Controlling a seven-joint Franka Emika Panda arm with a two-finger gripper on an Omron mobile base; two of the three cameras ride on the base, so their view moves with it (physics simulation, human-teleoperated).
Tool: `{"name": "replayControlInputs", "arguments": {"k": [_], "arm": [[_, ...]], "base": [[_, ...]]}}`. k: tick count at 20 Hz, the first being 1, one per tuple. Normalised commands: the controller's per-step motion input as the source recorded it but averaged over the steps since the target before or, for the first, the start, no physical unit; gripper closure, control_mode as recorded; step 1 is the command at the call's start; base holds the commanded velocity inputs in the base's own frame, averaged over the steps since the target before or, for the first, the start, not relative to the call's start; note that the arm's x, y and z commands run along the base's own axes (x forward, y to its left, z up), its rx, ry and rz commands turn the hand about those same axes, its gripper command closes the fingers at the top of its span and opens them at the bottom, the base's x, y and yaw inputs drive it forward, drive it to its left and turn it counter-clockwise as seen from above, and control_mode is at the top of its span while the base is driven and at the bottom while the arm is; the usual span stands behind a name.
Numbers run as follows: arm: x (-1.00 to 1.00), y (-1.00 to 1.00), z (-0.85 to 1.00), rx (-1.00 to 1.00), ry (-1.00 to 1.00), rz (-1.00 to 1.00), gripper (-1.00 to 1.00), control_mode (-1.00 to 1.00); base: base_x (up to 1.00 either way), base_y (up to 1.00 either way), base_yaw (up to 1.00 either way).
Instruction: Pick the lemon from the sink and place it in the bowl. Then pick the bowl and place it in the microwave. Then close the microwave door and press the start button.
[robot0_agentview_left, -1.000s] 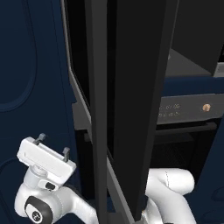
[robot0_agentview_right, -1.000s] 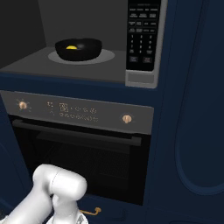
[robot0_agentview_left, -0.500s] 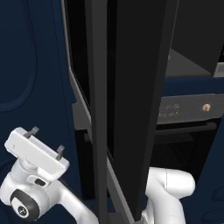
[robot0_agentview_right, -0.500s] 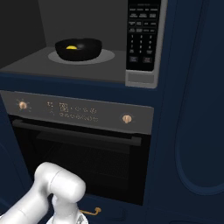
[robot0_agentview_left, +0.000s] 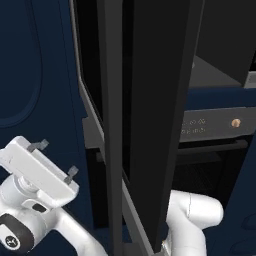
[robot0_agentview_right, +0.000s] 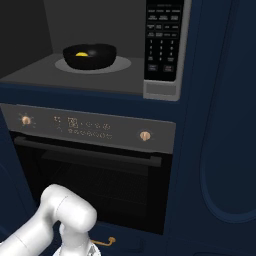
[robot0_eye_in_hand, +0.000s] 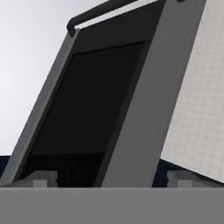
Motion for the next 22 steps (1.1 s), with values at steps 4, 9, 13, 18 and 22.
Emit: {"name": "replayControlInputs", "arguments": {"k": [4,9,13,18,22], "arm": [[-0.37,-0.5,0.2,0.23,-0.18,0.21,-1.0,-1.0],[-0.18,-0.56,0.3,0.25,-0.16,0.23,-1.0,-1.0],[-0.04,-0.59,0.32,0.23,-0.1,0.28,-1.0,-1.0],[-0.18,-0.65,0.12,0.21,-0.12,0.34,-1.0,-1.0],[-0.27,-0.73,0.03,0.23,-0.12,0.37,-1.0,-1.0]], "base": [[0.0,0.0,0.0],[0.0,0.0,0.0],[0.0,0.0,0.0],[0.0,0.0,0.0],[0.0,0.0,0.0]]}}
